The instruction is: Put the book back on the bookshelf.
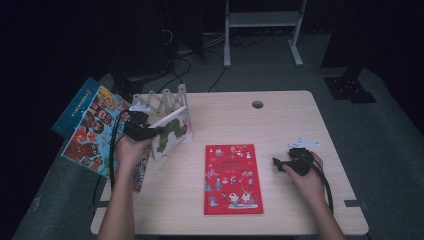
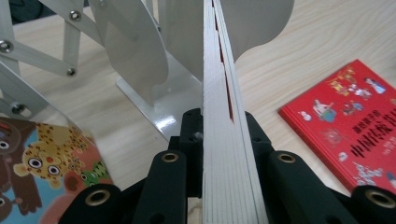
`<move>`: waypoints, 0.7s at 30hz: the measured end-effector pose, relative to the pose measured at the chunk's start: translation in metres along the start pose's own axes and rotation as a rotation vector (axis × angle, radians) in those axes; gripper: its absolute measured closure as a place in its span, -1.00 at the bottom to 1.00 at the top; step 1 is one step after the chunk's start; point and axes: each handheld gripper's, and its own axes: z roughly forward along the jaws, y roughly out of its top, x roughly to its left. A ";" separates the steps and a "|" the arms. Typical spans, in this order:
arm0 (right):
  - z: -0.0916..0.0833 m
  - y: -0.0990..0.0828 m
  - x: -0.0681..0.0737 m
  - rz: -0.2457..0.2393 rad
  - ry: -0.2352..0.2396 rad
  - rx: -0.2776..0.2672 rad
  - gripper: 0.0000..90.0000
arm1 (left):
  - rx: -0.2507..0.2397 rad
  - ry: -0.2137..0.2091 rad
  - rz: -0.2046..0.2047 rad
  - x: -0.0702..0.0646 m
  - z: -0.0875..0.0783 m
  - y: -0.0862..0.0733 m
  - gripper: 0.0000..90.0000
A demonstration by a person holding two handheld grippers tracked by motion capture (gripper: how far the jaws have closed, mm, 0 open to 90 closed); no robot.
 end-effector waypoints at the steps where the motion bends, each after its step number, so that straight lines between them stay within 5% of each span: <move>1: 0.000 0.000 0.000 0.000 0.000 0.000 -0.55 | -0.002 0.008 0.005 -0.001 0.001 -0.001 0.66; 12: 0.000 0.000 0.000 -0.003 -0.001 0.000 -0.55 | 0.031 0.036 0.002 -0.009 0.016 -0.022 0.64; 21: 0.000 0.000 0.000 -0.004 -0.001 0.000 -0.55 | 0.072 0.030 -0.009 -0.010 0.014 -0.038 0.29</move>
